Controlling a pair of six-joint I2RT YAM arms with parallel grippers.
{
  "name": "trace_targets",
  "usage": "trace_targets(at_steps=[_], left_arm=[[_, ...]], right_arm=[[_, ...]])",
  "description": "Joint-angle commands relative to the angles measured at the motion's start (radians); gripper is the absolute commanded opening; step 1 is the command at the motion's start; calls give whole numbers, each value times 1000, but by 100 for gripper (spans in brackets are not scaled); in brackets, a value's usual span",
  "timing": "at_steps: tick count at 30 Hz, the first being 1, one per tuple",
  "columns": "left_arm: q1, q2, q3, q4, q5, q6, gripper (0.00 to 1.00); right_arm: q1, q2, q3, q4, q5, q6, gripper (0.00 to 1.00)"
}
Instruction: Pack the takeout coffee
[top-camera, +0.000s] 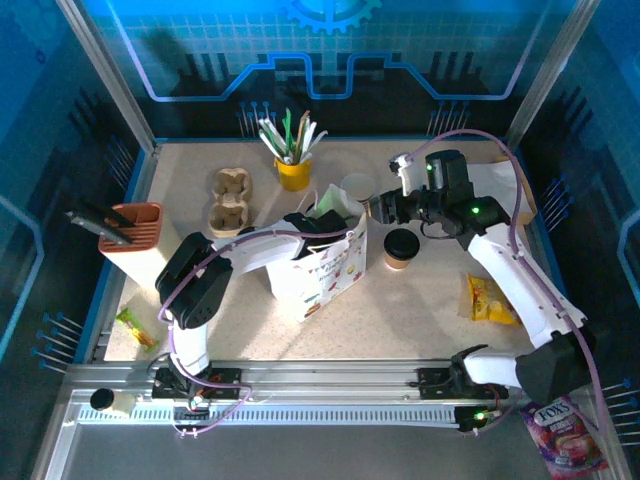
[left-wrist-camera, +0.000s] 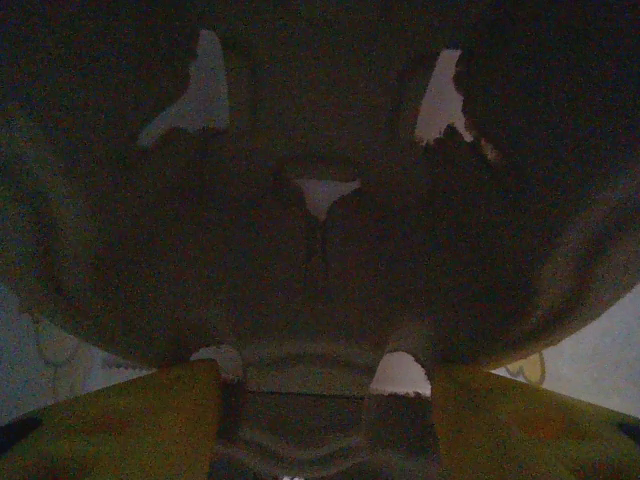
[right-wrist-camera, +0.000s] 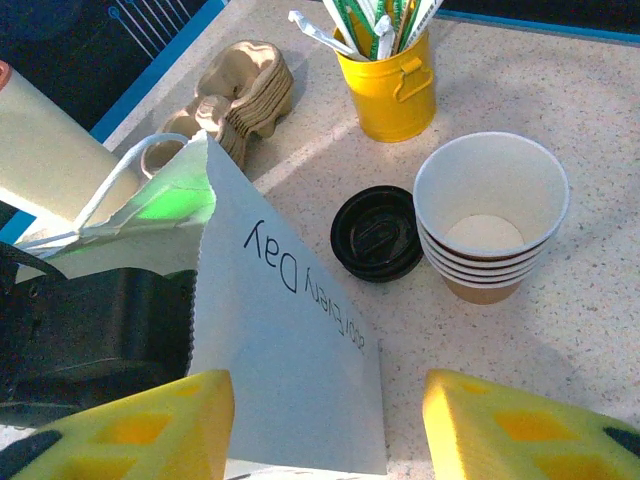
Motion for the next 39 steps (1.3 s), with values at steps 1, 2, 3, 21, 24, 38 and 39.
trace_targets(at_steps=[1,2,3,21,24,38,39], left_arm=[[-8,-40,37,-38,16,-3,62],[-7,-46,44,-42,15,-1,63],[-8,-52,52,-46,13,1,64],[1,-116,225,-100,-30,32,67],[6,-124,258,-110,-34,39,66],[25,-161,381,-174,-49,77,66],[28,-166,391,-177,-50,78,66]], right_arm=[[-13,5,-10,11,-7,-8,54],[-13,6,-12,9,-6,-9,54],[-13,5,-13,10,-5,-9,54],[-19,-27,-15,17,24,-13,56],[-19,-31,-17,19,27,-14,57],[-21,-34,-12,23,31,-19,57],[-22,-36,-12,23,31,-18,57]])
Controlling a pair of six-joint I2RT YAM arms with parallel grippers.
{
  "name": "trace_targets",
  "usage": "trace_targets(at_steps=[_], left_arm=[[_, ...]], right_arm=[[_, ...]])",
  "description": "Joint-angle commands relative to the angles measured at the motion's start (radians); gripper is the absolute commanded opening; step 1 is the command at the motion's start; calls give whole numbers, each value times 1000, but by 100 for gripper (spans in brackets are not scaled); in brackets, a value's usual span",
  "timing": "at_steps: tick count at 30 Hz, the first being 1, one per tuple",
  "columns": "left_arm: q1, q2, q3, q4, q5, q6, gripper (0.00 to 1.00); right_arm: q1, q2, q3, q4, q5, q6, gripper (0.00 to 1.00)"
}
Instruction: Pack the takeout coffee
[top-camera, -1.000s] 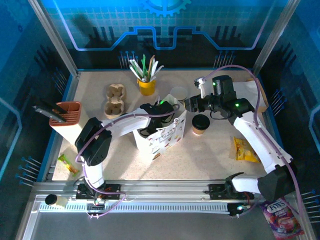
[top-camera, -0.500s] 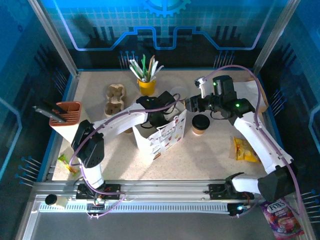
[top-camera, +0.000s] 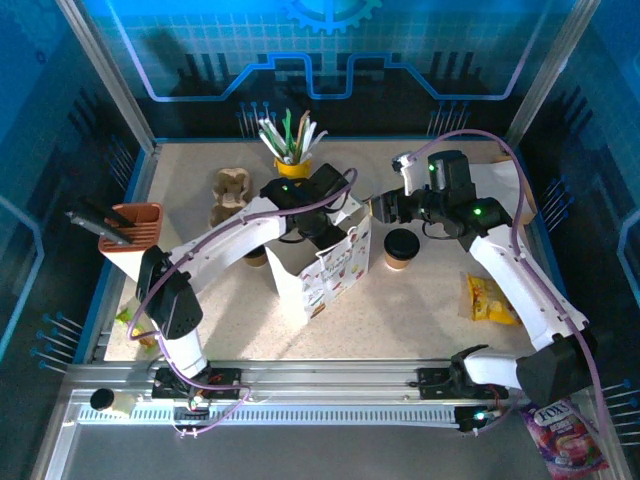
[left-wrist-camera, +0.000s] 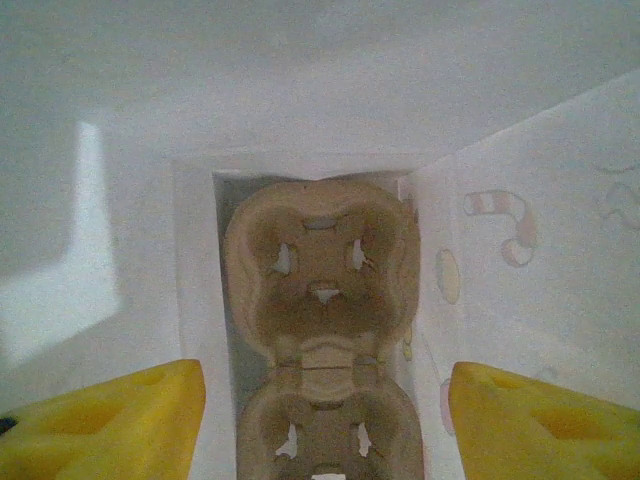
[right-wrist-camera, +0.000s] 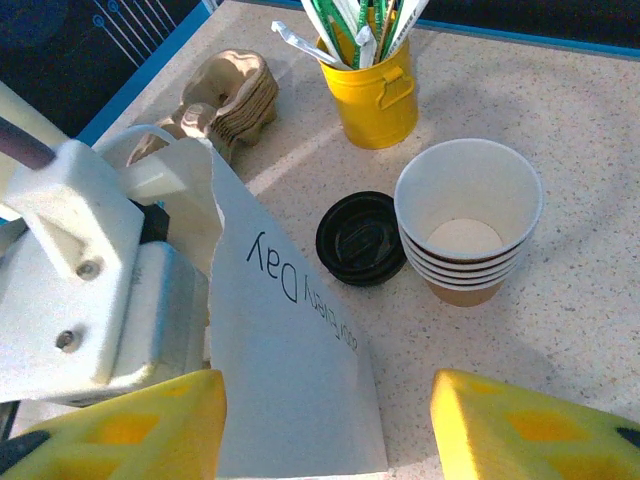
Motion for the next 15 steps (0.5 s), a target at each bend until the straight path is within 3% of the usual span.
trace_targets(at_steps=[1,15], left_arm=[[13,-53,57,-52,-17,26,66],[20,-90,166,-70,-18,37,67]], right_arm=[[-15,-22,-6,17,6,-18,58],[-18,-35,-4,14,10,-19,59]])
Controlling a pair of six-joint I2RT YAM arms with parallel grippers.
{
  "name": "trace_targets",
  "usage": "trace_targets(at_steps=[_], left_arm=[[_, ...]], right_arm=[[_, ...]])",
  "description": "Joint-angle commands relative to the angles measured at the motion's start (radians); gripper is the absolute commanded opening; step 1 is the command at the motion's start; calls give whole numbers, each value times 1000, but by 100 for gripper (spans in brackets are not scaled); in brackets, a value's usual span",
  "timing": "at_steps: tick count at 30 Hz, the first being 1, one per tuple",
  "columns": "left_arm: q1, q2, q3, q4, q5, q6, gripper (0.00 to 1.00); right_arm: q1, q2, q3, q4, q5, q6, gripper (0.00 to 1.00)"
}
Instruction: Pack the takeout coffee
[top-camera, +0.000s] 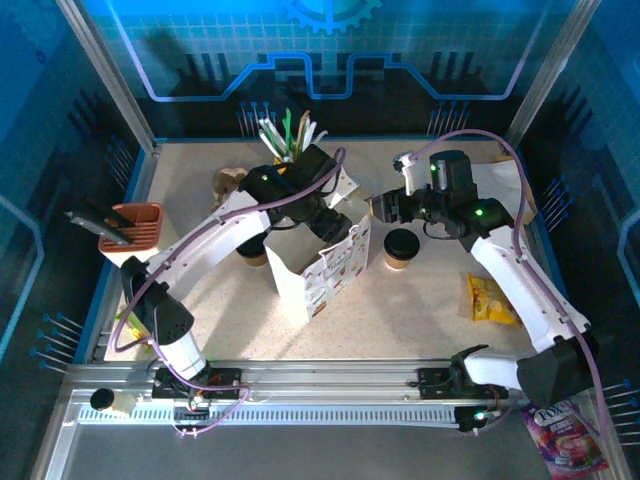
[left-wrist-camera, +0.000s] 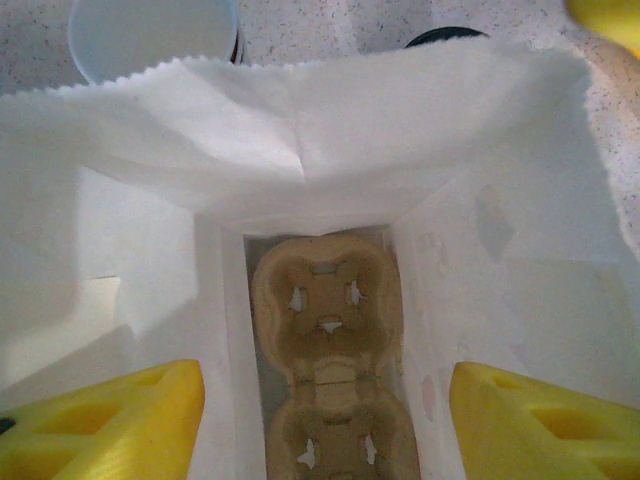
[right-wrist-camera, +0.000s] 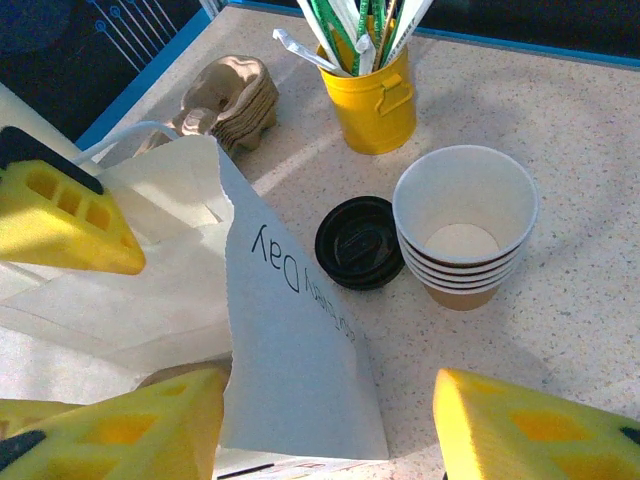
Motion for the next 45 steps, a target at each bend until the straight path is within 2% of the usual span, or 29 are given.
trace_targets(at_steps=[1,11,17,20,23,27,30,32,37,45], left_arm=[[8,-35,51,-31,-15,12,67],[43,-76,155,50,-56,-31,67],[76,-144,126,157,-48,-91,70],[112,-226,22,243,-52,-143,71],[186,-359,-168,338,-61,-221,76],[351,-518,-402,385,-63,-347,83],[462,-556,-499,322,-23,-401,84],[489,-539,-538,253,-33,-386,86],[490,-415,-541,107,-92,-311,93],[489,-186,-453,-23,-47,-235,100]], right_arm=[[-16,-26,-2,13,8,-15,59],[-16,-51,31,29,35,-10,61],[-16,-92,46,47,72,-5,63],[-17,-112,49,28,116,-12,66],[-18,-136,34,-15,187,-28,72],[-19,-171,-37,-52,266,-31,78],[-17,-157,-79,-70,260,-14,80],[-16,-144,-98,-64,254,-7,81],[-15,-137,-134,9,239,1,83],[-21,-121,-152,51,253,-27,83]])
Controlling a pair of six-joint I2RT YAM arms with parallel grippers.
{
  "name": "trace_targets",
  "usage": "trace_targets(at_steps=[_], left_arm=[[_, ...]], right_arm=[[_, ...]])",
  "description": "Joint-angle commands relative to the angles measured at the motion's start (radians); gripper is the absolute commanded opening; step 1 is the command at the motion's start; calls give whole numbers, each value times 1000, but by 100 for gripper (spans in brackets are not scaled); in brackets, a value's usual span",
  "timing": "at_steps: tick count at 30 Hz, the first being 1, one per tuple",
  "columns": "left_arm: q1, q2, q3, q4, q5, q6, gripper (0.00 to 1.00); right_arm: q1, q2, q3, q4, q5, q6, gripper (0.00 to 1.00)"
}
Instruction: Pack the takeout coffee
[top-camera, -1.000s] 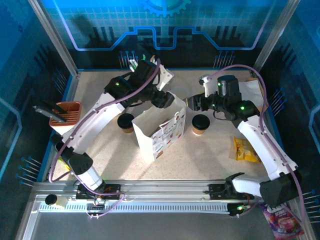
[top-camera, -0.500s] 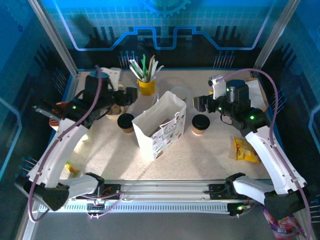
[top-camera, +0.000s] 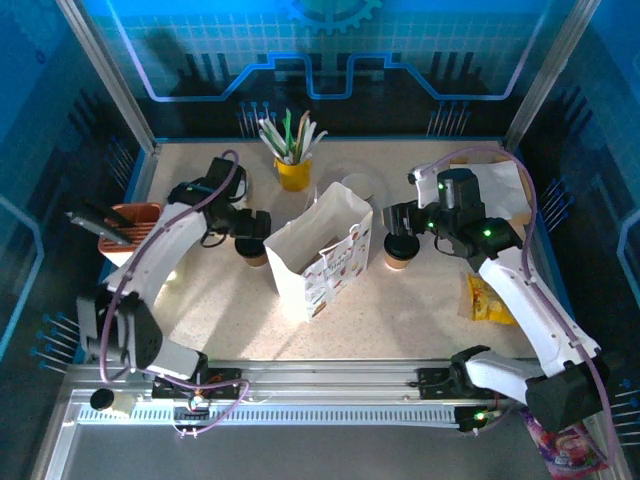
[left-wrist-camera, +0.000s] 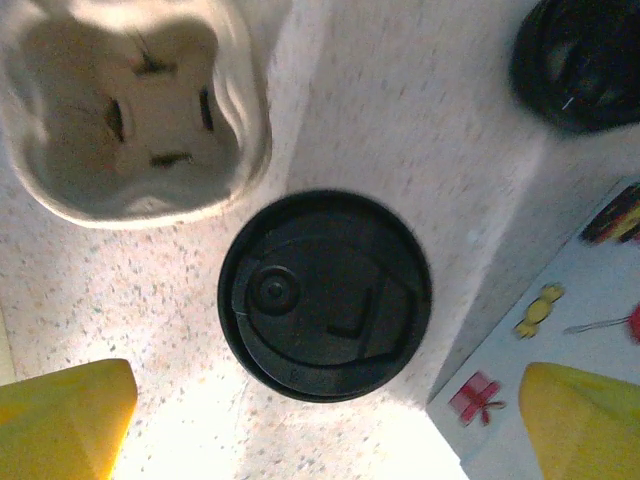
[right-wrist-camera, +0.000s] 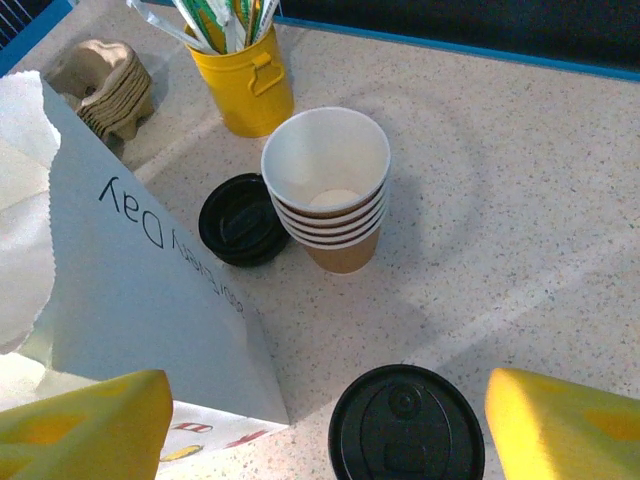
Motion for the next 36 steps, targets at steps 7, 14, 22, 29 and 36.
trace_targets(at_steps=[7,14,22,29,36], left_arm=[[-13,145,119,-147,22,75,100],[-31,229,176,-176,-15,97,100],[-47,283,201,-187,-61,102,98],[-46,303,200,-187,-77,106,93],[-46,314,195,-183,-72,112,86]], right_arm=[[-39,7,-30,65,-32,-2,83],[-50,1,-36,67,-36,0,83],[-55,4,-41,67,-46,0,83],[-55,14,-40,67,-54,0,83],[-55,18,-39,68,-59,1,83]])
